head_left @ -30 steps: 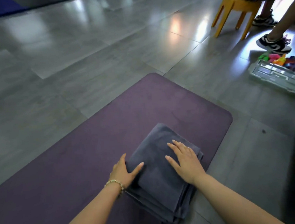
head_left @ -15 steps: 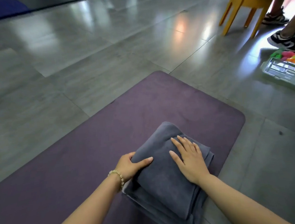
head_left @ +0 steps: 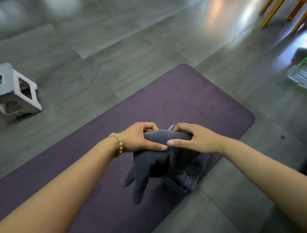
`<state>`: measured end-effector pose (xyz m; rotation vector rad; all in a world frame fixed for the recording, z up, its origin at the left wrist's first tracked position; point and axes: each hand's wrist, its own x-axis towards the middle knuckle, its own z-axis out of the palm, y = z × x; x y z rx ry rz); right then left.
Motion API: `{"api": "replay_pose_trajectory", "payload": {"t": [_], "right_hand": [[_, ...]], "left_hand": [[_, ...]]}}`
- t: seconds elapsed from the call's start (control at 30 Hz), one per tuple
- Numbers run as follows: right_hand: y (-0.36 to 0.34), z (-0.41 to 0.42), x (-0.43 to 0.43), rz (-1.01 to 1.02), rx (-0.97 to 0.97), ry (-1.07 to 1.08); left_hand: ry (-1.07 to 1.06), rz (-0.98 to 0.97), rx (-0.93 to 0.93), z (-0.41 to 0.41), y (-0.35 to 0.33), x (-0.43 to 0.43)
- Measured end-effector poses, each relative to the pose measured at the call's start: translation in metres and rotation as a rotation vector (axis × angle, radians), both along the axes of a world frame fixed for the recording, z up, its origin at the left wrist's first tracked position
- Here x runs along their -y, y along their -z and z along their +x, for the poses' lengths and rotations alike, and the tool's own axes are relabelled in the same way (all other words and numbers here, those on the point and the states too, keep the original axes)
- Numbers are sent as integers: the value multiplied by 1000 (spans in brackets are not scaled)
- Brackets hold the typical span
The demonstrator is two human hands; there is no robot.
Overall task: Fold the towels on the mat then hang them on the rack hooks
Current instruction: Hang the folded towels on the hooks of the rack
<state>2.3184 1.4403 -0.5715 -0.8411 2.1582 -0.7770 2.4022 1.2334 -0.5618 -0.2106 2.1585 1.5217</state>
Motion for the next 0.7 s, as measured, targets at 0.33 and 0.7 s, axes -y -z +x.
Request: {"api": "replay_pose_trajectory", "payload": {"t": [0.33,0.7], "right_hand": [[-169,142,22,-218,239,128],[-281,290,14,-210,28,-93]], "left_hand": [[-735,110,-77,157,-157,9],[-907,-289,-165,347,-291,-27]]}}
